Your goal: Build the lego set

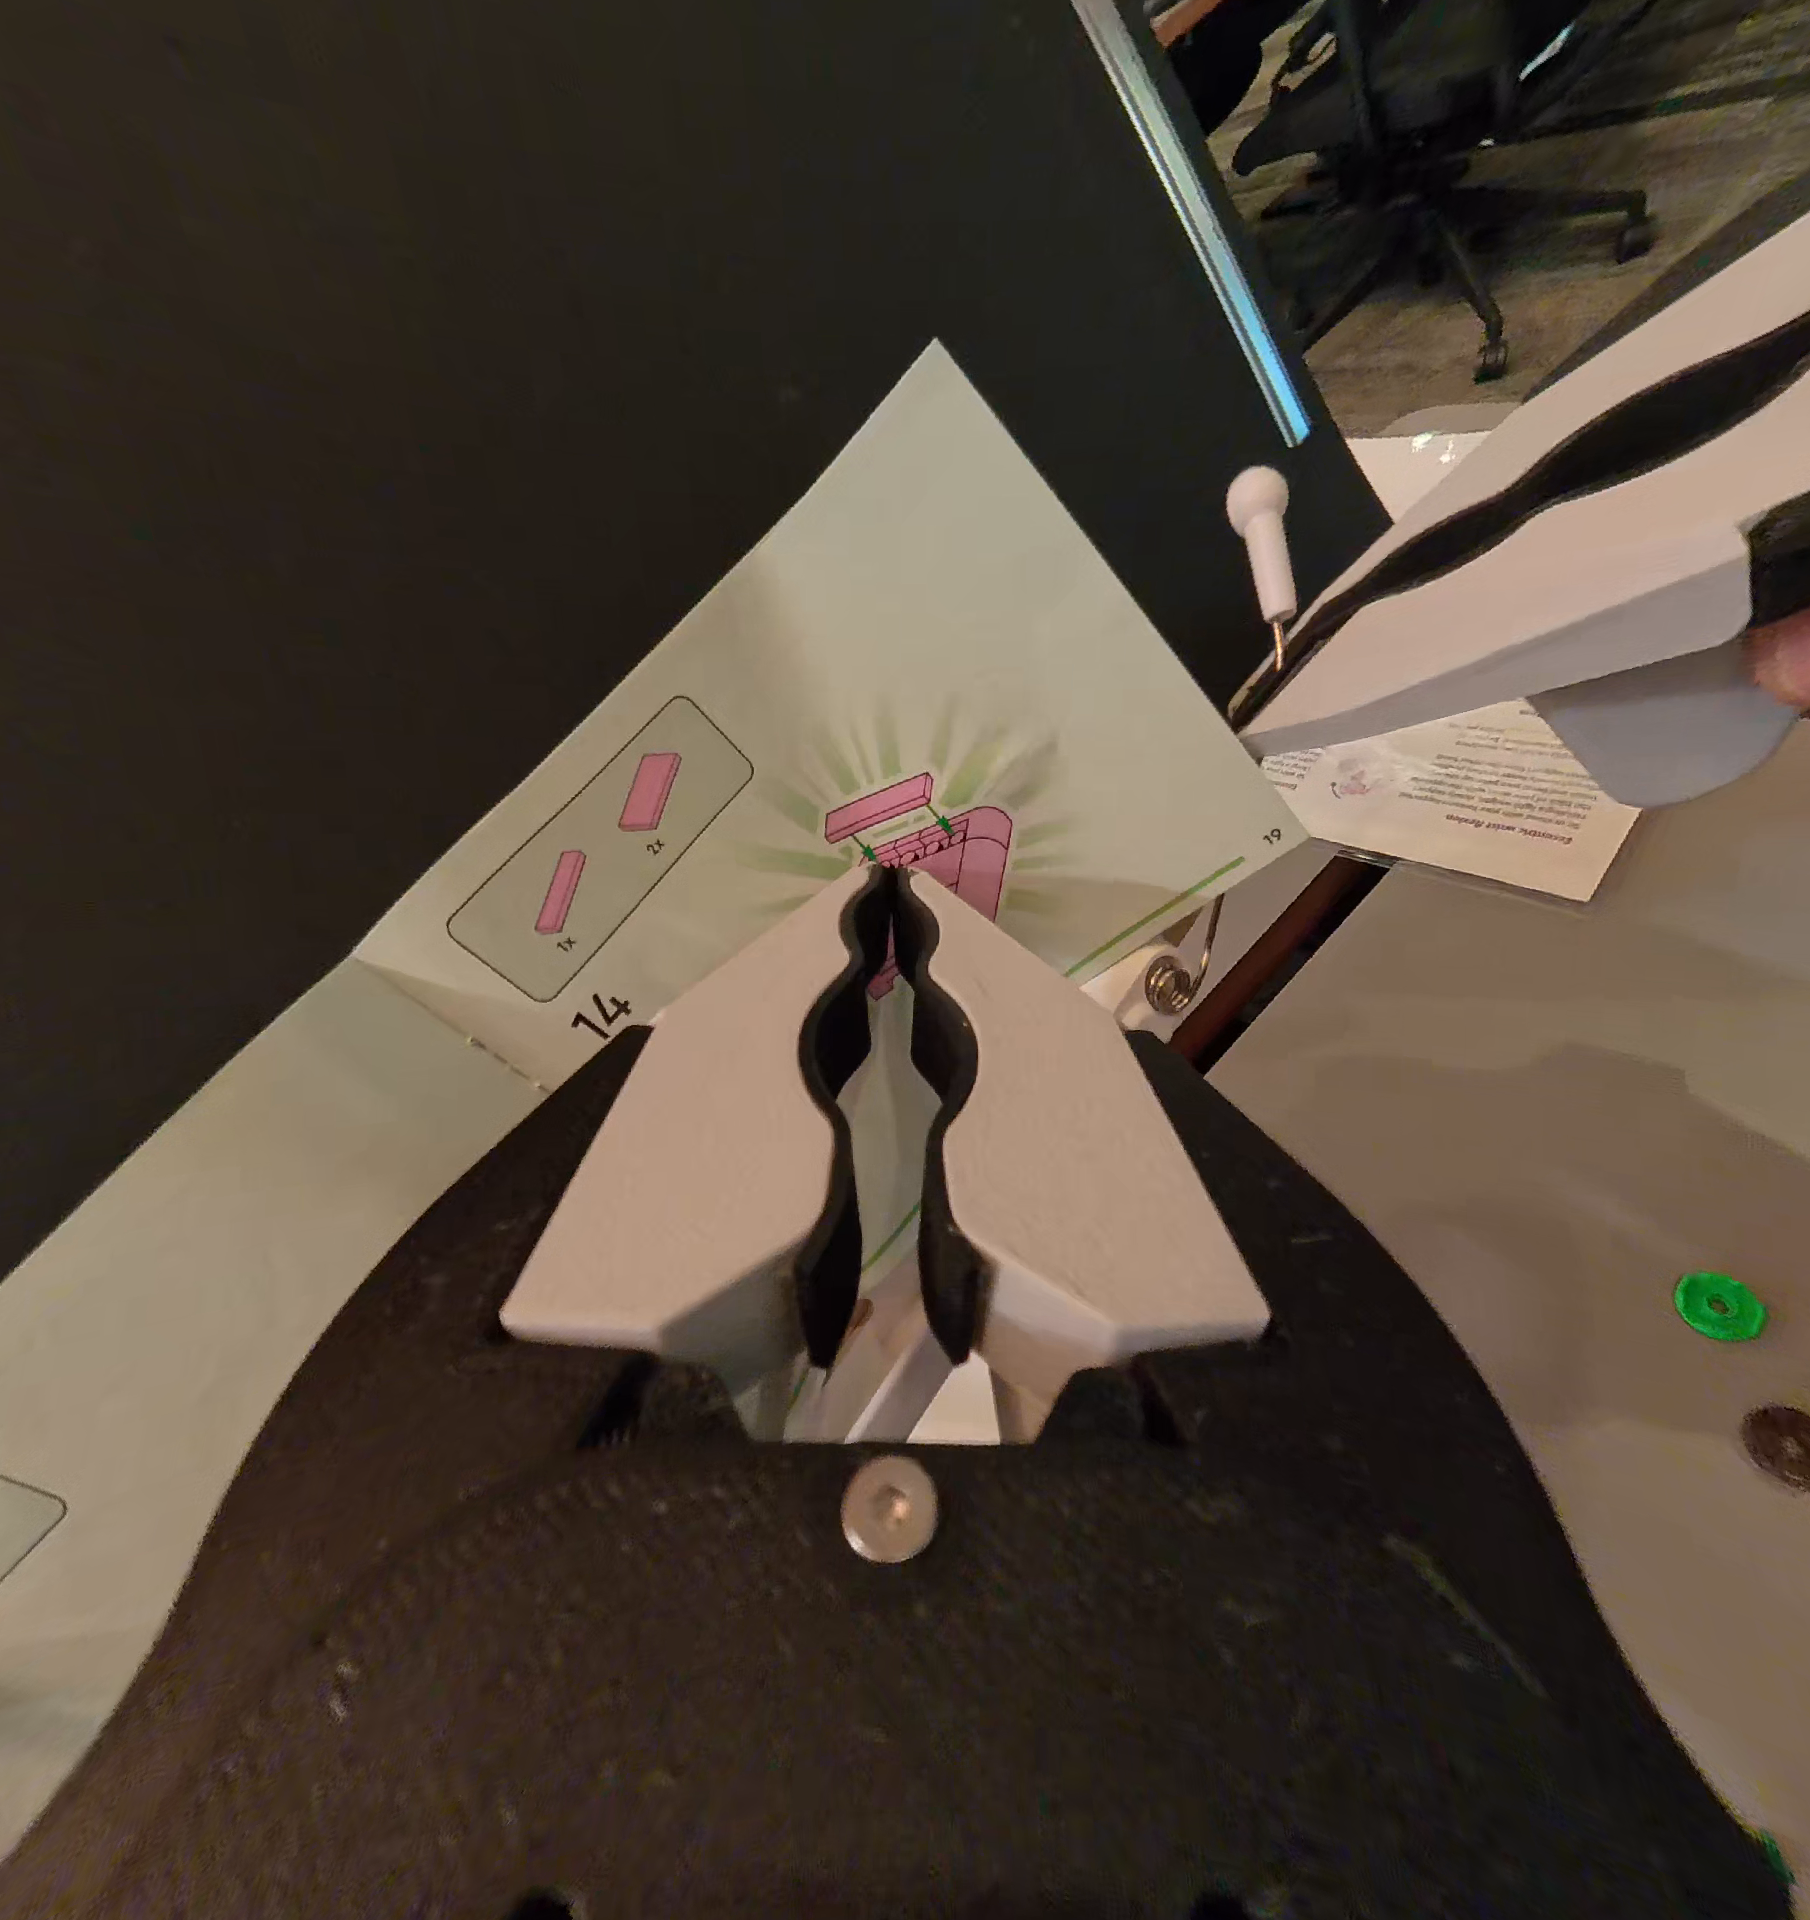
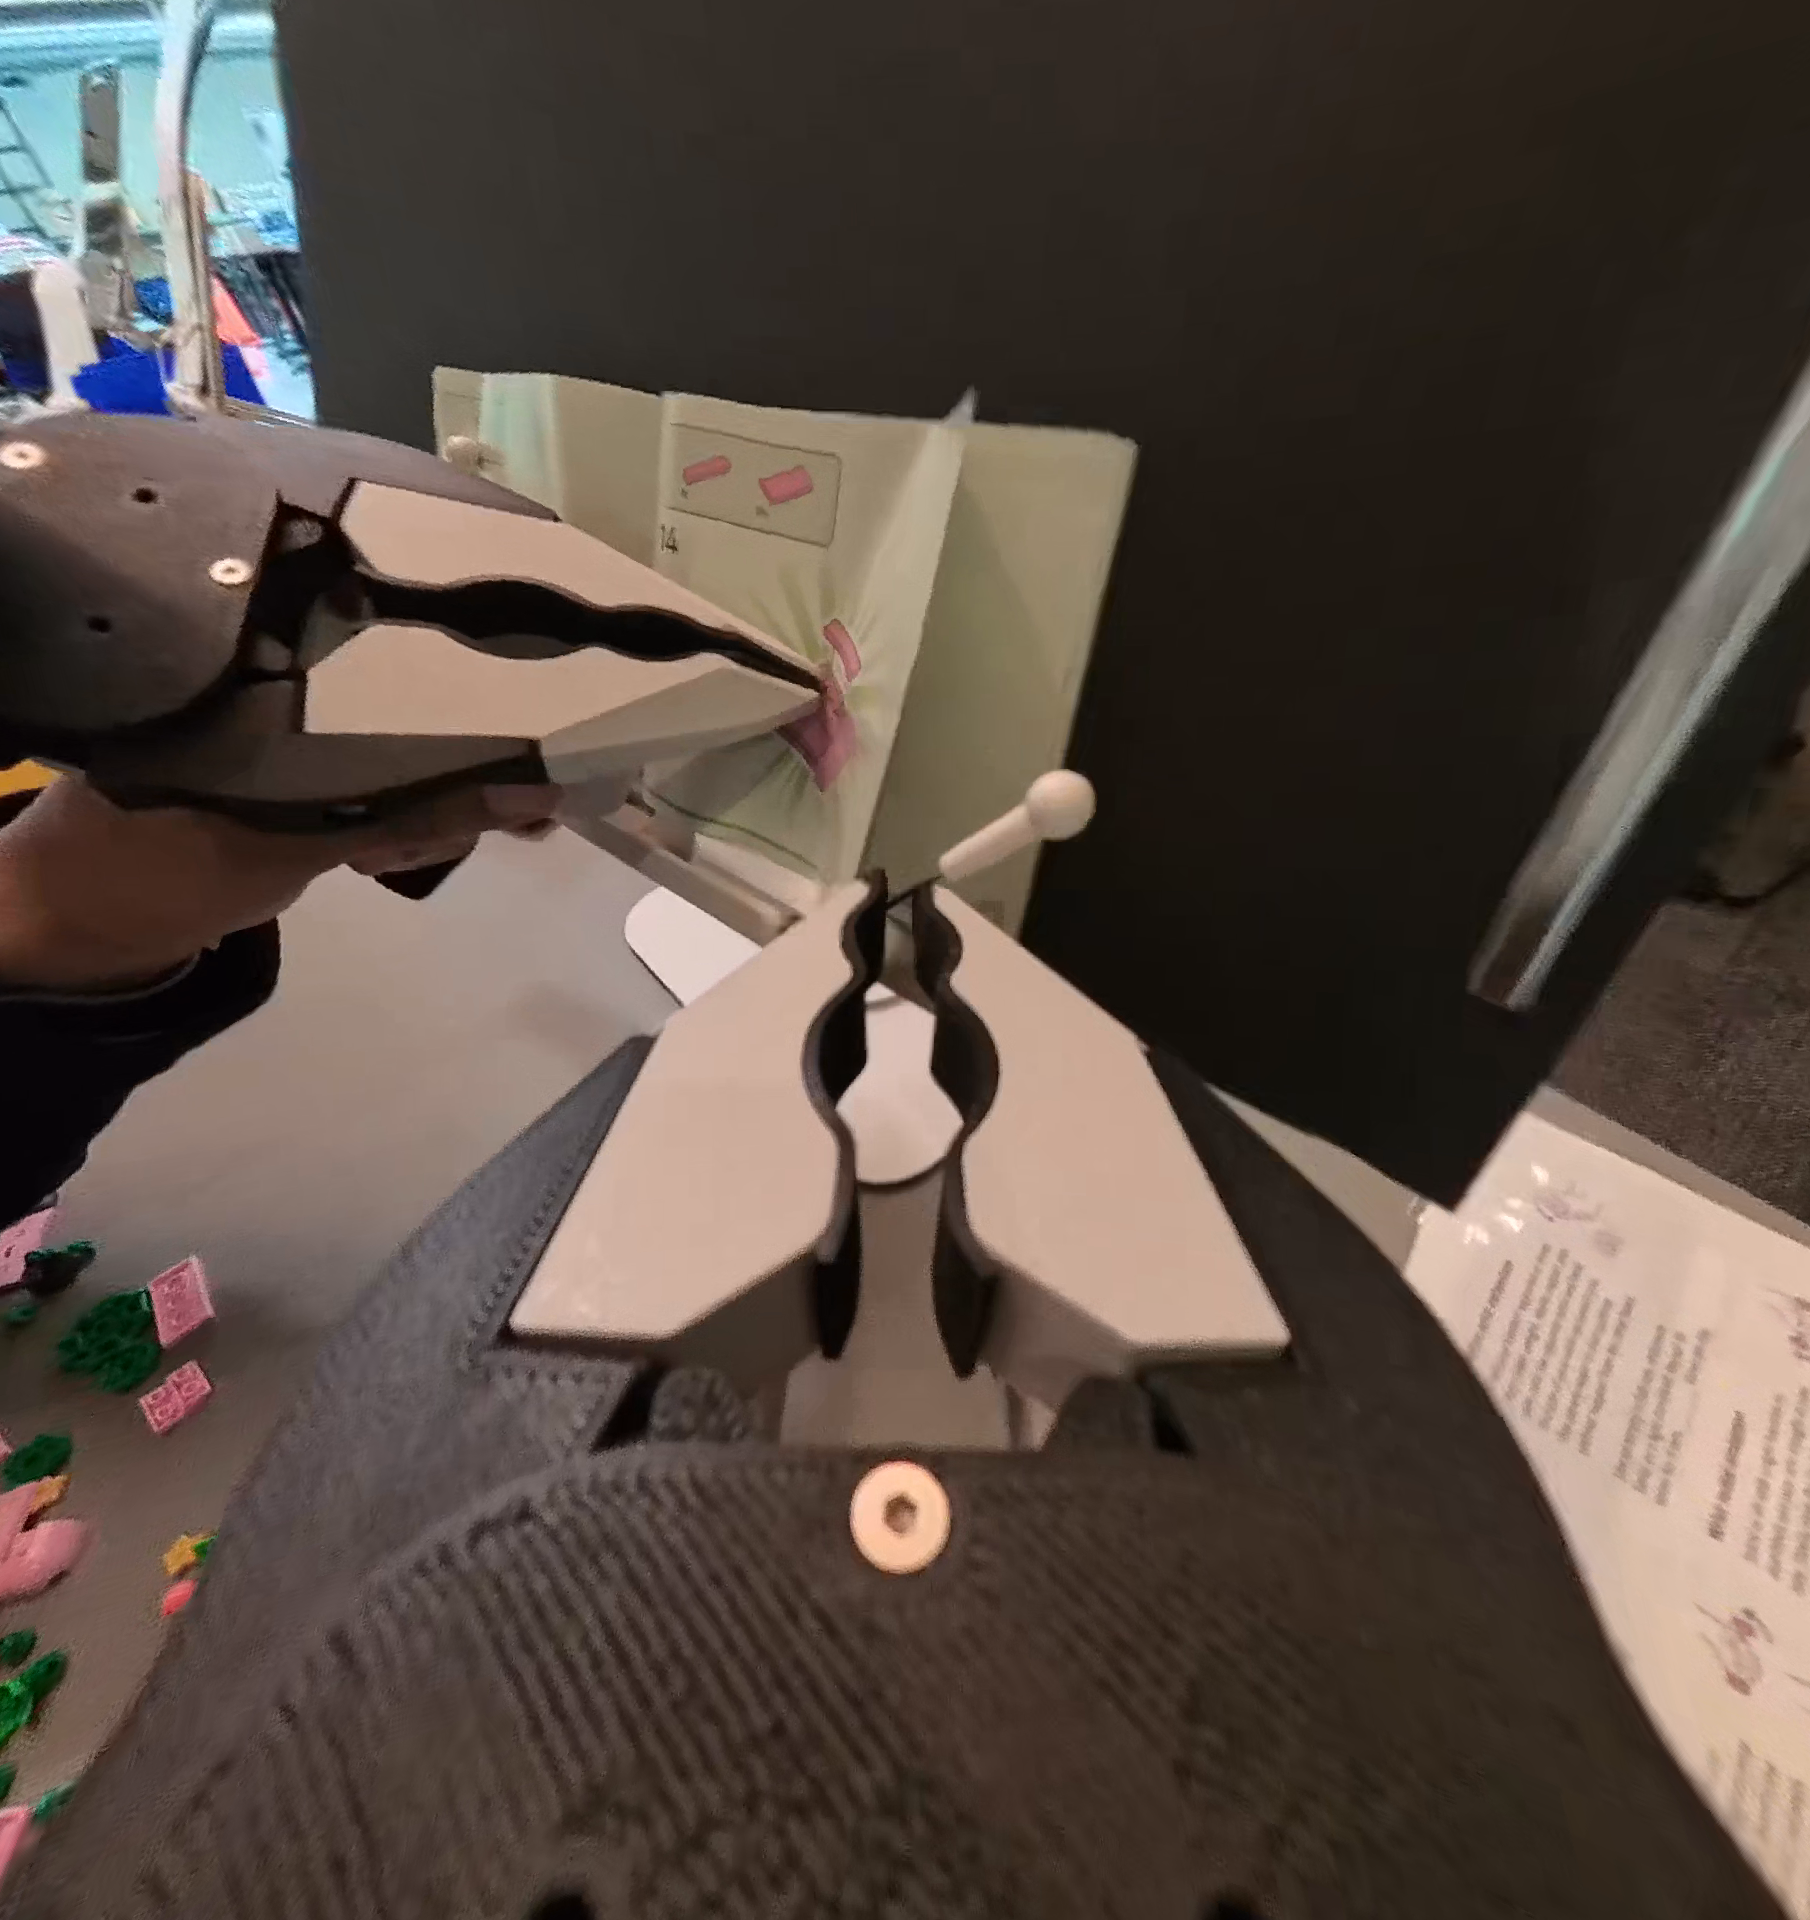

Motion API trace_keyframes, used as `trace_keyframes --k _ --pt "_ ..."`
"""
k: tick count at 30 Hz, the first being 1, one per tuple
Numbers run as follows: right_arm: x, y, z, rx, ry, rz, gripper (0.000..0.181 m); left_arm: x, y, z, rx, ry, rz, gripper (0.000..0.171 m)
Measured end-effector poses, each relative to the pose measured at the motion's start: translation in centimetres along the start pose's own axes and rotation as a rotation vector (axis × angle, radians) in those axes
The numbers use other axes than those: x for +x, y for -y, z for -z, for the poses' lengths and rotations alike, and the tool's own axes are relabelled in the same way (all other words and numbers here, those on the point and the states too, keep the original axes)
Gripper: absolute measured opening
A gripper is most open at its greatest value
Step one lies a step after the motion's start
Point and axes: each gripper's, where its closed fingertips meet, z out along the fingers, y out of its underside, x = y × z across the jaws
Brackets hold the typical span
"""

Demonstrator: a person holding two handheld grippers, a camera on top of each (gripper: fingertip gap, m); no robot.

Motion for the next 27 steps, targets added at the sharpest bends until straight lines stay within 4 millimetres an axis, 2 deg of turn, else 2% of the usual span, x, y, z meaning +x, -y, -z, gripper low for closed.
trace_keyframes --k 5,8,9,12,15,19,23,27 --pt "0.1 -0.5 0.3 -0.009 0.024 -0.04 0.004 0.0 0.0 0.0 0.008 -0.005 0.019 0.0" --pt "0.3 -1.5 0.8 -0.047 0.038 -0.054 0.005 0.0 0.0 0.0 0.005 -0.001 0.021 0.0" --pt "0.5 -1.8 1.0 -0.054 0.035 -0.054 0.0 0.0 0.1 0.0 0.005 0.003 0.02 0.0" --pt "1.6 0.0 3.3 0.064 -0.005 -0.072 0.0 -0.1 0.1 -0.2 0.003 0.015 0.009 0.0" --pt "2.8 0.2 4.5 0.074 -0.088 -0.064 0.0 -0.1 0.2 -0.4 -0.014 0.04 -0.022 0.0" --pt "3.7 1.3 3.5 0.161 -0.119 -0.204 0.0 0.6 0.3 -0.4 -0.02 0.028 -0.036 0.0" --pt "4.3 -1.4 1.2 0.056 -0.117 -0.302 0.028 2.5 1.4 -0.2 0.037 -0.015 -0.073 0.0" --pt "3.6 -1.2 0.0 0.092 -0.042 -0.364 0.021 3.2 1.5 -1.4 0.011 -0.019 -0.105 0.0"
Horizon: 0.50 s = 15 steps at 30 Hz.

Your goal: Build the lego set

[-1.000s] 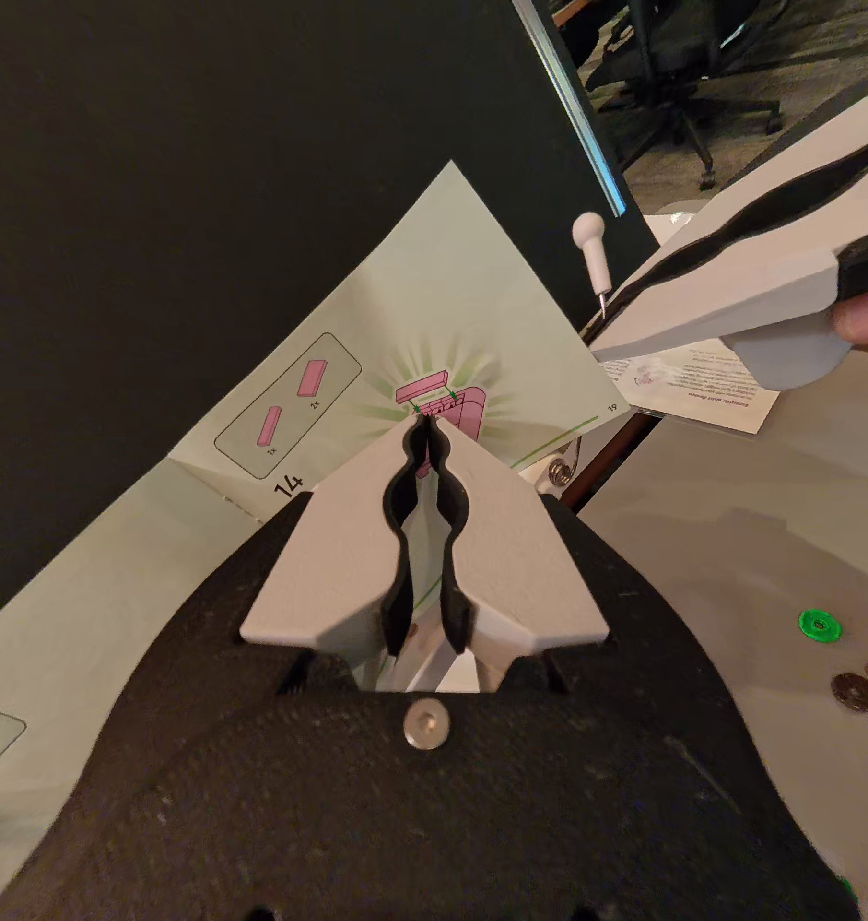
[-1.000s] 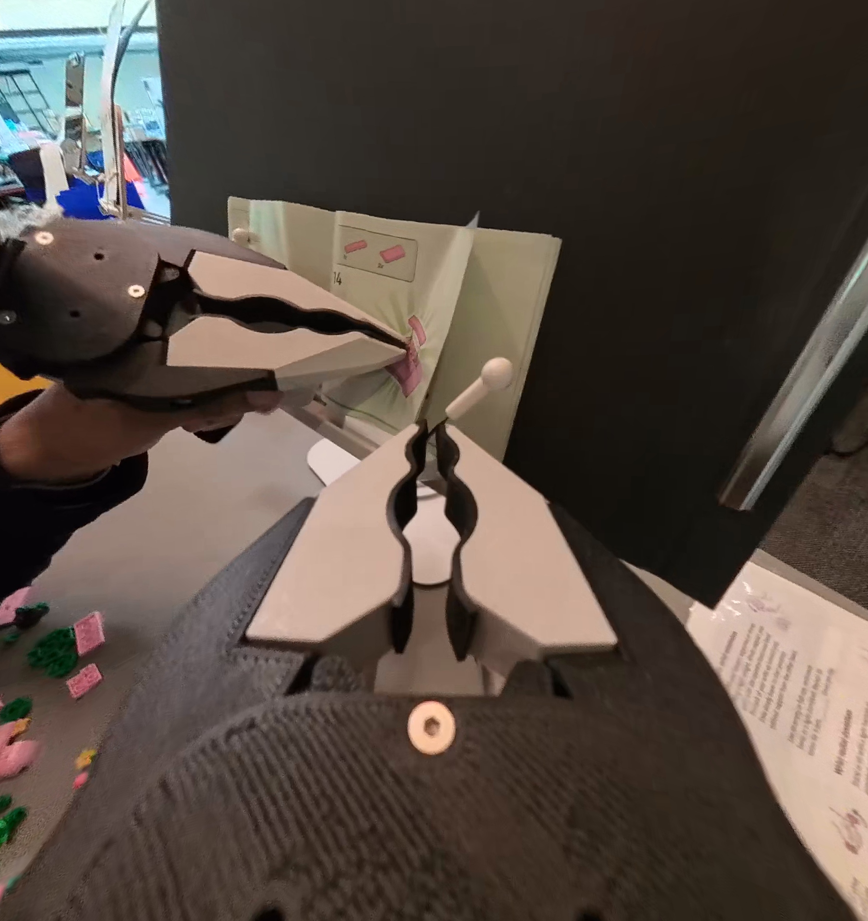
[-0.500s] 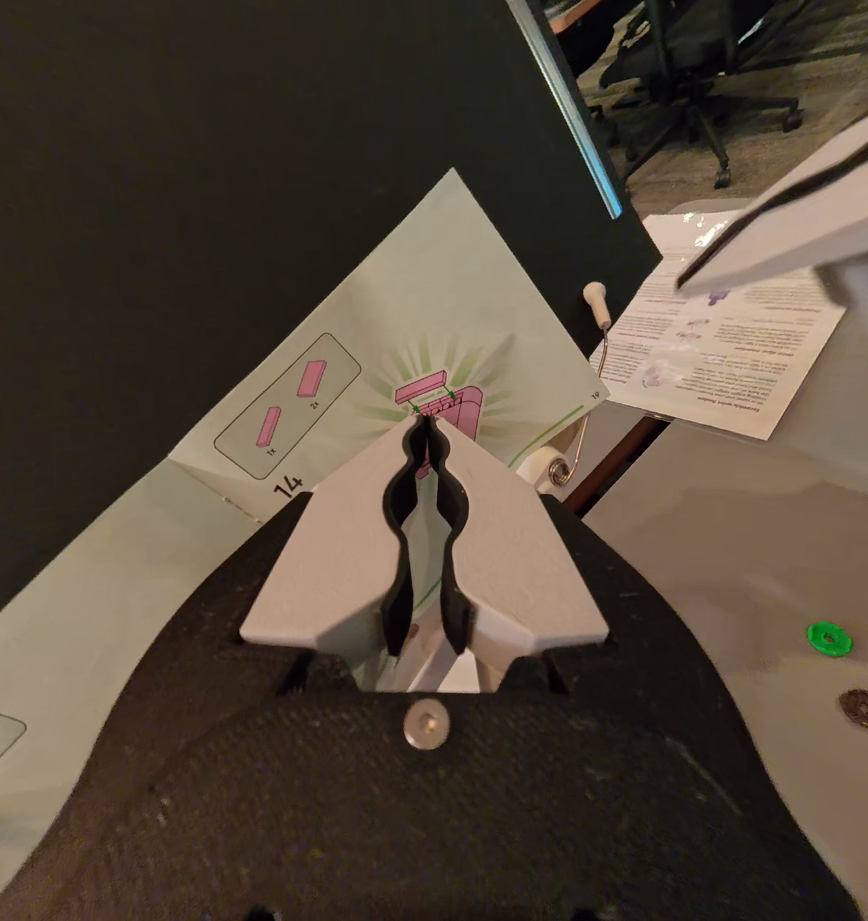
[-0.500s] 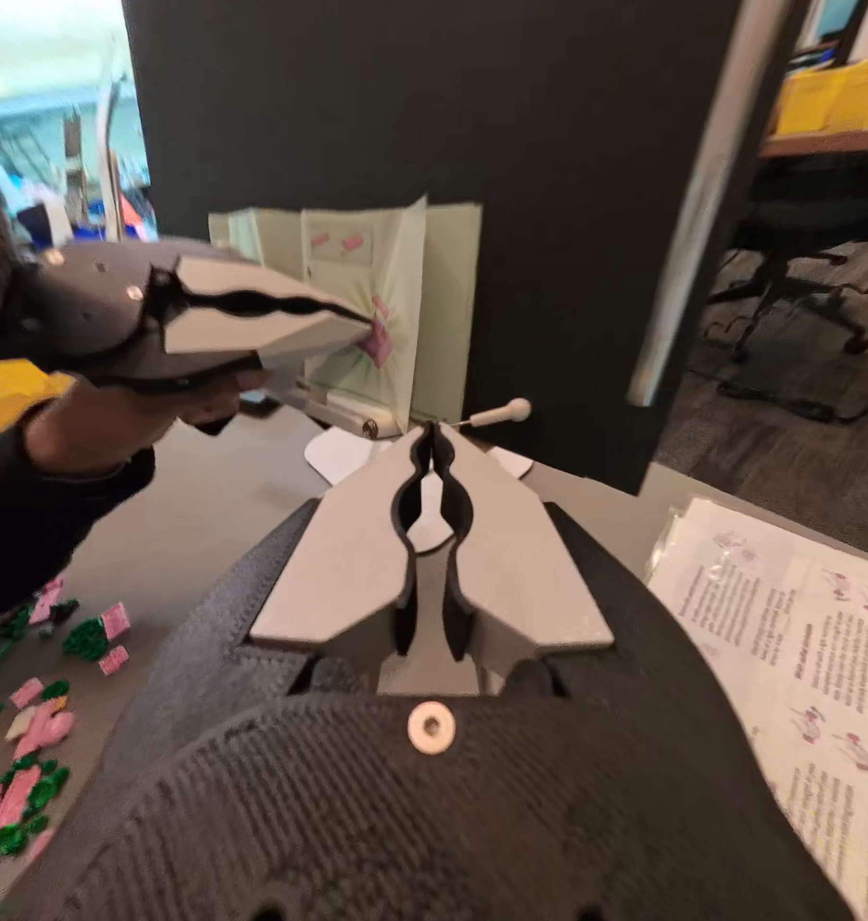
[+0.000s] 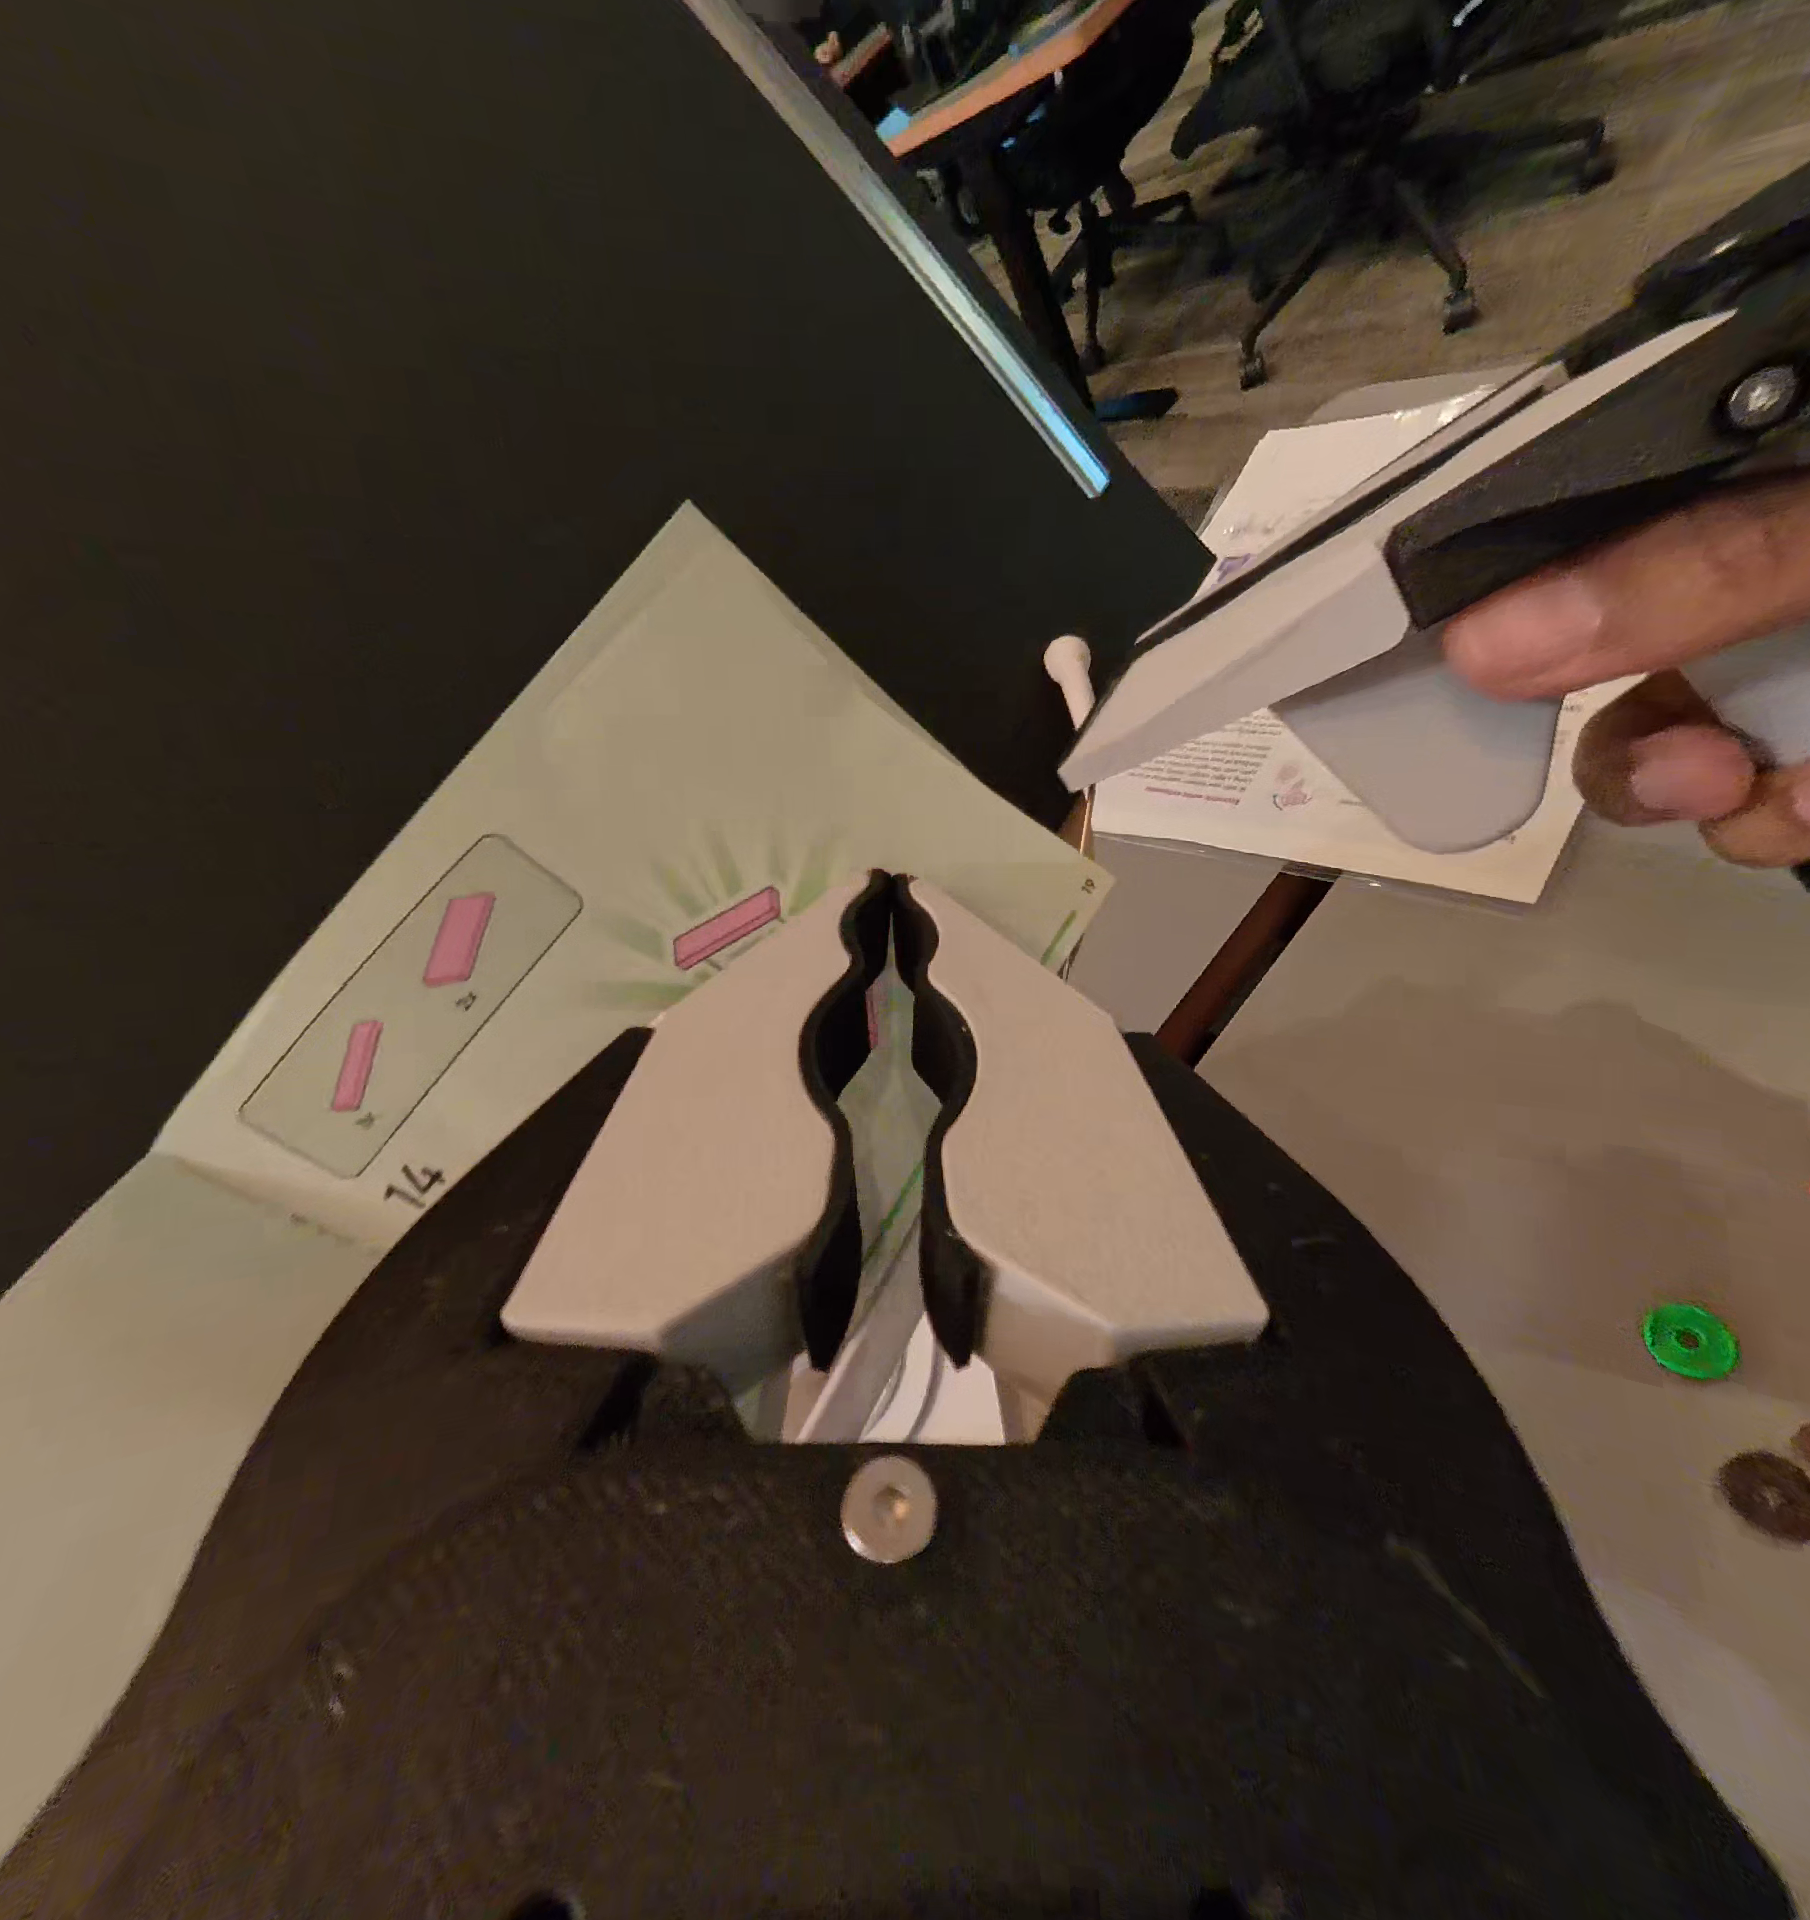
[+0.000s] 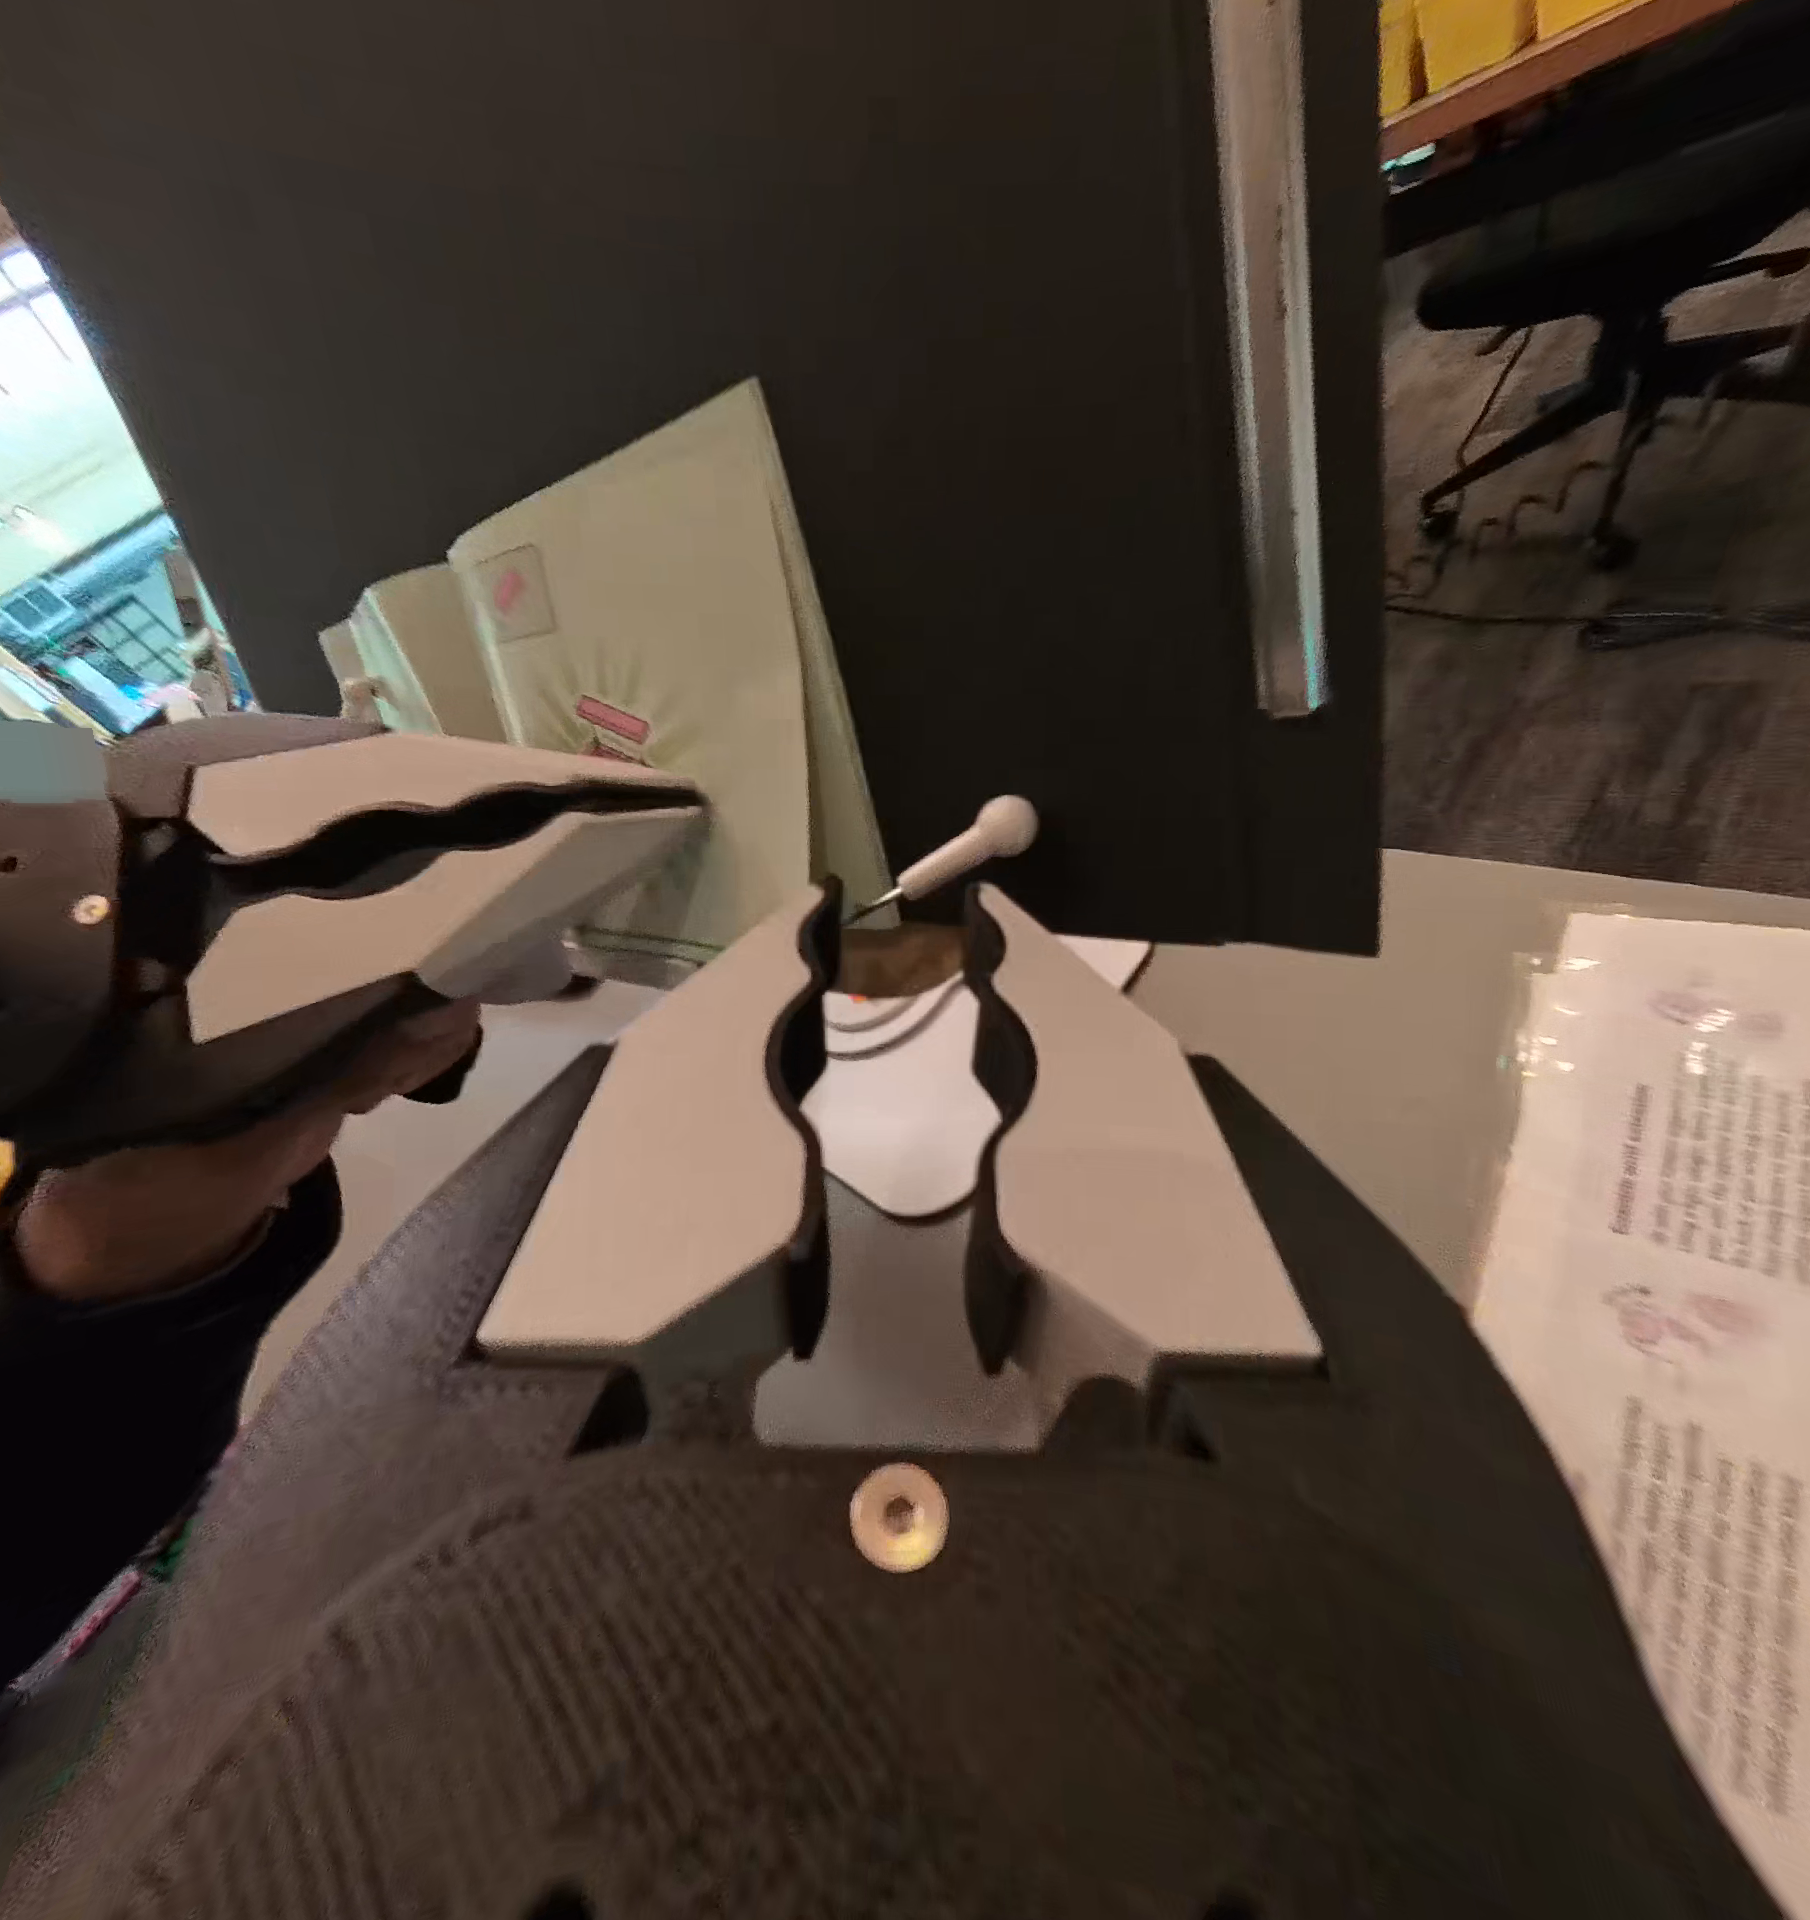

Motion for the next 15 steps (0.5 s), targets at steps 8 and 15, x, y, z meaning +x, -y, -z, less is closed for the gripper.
trace_keyframes --k 8,15 --pt "-0.3 0.2 -0.2 0.023 0.076 -0.044 0.011 0.1 -0.7 -1.2 -0.032 -0.029 0.059 0.0" --pt "-1.0 0.5 0.5 0.028 0.104 0.02 0.008 0.3 -0.1 -1.8 -0.042 -0.042 0.059 0.0"
